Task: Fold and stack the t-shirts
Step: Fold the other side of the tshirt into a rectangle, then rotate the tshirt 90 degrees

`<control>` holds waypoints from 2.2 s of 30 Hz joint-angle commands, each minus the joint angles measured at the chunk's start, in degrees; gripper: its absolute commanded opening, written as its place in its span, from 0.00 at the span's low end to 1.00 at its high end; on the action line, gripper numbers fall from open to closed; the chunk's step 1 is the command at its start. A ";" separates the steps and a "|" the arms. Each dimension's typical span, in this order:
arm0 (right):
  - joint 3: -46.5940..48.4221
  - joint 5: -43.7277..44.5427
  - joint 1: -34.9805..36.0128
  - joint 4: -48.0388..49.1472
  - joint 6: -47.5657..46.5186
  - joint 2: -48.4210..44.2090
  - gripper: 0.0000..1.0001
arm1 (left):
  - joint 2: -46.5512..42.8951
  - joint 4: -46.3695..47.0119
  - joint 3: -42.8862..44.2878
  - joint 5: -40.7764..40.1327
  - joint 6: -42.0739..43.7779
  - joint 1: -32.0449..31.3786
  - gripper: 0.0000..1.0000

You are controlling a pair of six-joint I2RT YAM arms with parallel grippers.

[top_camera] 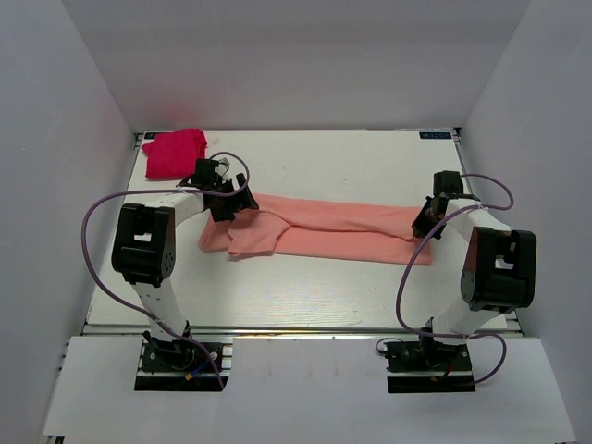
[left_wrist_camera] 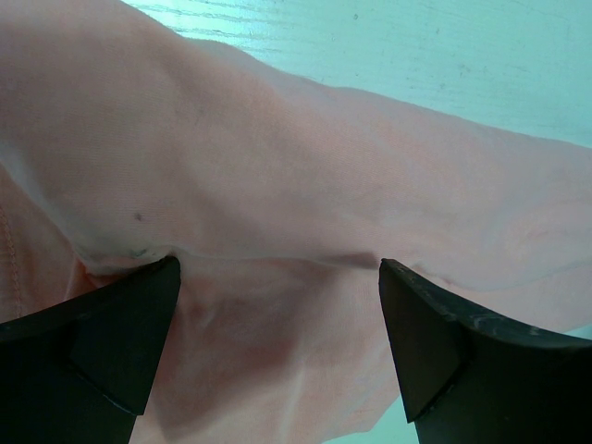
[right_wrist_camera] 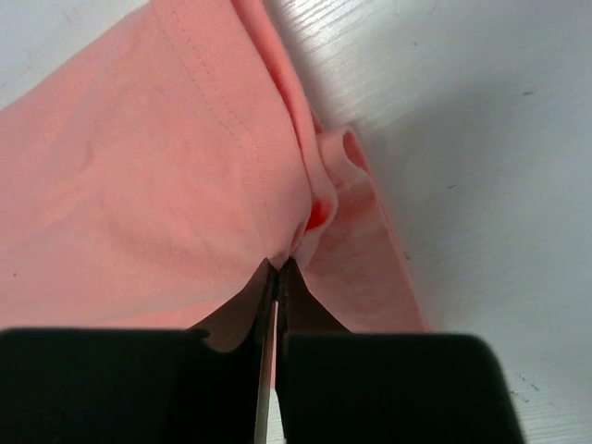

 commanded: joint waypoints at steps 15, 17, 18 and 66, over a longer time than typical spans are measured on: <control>10.42 4.91 -0.49 4.14 -12.05 -4.46 0.00 | 2.27 -7.14 -1.24 -8.20 2.12 1.09 1.00; 9.10 4.83 -0.49 5.54 -12.68 -4.20 0.00 | 2.27 -7.67 -1.24 -8.21 2.12 1.09 1.00; 9.01 4.48 -0.58 5.55 -13.11 -3.94 0.00 | 2.79 -7.67 -1.24 -8.21 2.12 1.09 1.00; -21.09 -18.66 5.90 16.72 1.20 -6.97 0.90 | 40.19 -8.03 50.76 10.47 5.64 -1.37 1.00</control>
